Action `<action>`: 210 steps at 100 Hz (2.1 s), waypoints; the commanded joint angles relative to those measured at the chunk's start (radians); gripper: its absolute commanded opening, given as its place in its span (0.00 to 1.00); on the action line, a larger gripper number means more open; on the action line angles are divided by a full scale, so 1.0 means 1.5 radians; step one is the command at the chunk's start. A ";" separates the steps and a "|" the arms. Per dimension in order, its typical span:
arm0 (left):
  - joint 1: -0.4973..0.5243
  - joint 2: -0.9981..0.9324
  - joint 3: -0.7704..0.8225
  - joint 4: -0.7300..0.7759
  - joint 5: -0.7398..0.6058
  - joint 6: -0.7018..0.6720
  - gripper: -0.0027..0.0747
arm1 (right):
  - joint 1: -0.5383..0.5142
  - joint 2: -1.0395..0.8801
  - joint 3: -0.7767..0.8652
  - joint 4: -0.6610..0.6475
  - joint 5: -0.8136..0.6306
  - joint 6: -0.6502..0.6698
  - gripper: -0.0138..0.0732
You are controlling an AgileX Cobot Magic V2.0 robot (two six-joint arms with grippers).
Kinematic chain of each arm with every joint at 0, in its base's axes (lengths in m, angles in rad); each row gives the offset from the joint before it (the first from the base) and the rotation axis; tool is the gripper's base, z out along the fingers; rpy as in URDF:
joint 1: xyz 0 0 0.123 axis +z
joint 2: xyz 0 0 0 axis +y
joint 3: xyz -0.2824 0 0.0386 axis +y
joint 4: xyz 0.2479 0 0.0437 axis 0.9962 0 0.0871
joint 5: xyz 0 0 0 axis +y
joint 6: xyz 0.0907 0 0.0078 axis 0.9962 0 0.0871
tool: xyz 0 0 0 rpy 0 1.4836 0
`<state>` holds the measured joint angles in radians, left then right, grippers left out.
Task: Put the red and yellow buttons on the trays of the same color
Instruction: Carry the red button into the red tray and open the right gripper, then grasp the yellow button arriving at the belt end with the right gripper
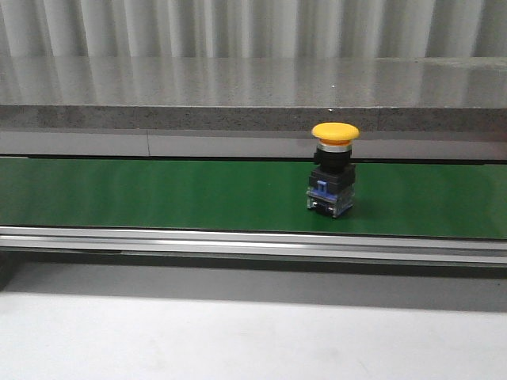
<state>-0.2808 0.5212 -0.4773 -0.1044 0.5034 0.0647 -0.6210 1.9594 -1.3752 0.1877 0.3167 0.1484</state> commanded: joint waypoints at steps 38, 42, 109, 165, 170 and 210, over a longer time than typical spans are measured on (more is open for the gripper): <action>-0.004 0.001 -0.020 -0.009 -0.045 0.000 0.01 | 0.000 -0.024 -0.023 0.011 -0.055 0.000 0.60; -0.004 0.001 -0.020 -0.009 -0.045 0.000 0.01 | 0.000 -0.024 -0.023 0.011 -0.055 0.000 0.67; -0.004 0.001 -0.020 -0.009 -0.045 0.000 0.01 | 0.002 -0.276 0.116 0.003 -0.045 -0.003 0.79; -0.004 0.001 -0.020 -0.009 -0.045 0.000 0.01 | 0.103 -0.555 0.187 -0.005 0.307 -0.073 0.79; -0.004 0.001 -0.020 -0.009 -0.045 0.000 0.01 | 0.120 -0.564 0.187 -0.005 0.342 -0.090 0.79; -0.004 0.001 -0.020 -0.009 -0.045 0.000 0.01 | 0.252 -0.549 0.187 -0.005 0.461 -0.099 0.79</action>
<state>-0.2808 0.5212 -0.4773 -0.1044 0.5034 0.0647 -0.2737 1.1327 -1.0688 0.1811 1.0208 0.0109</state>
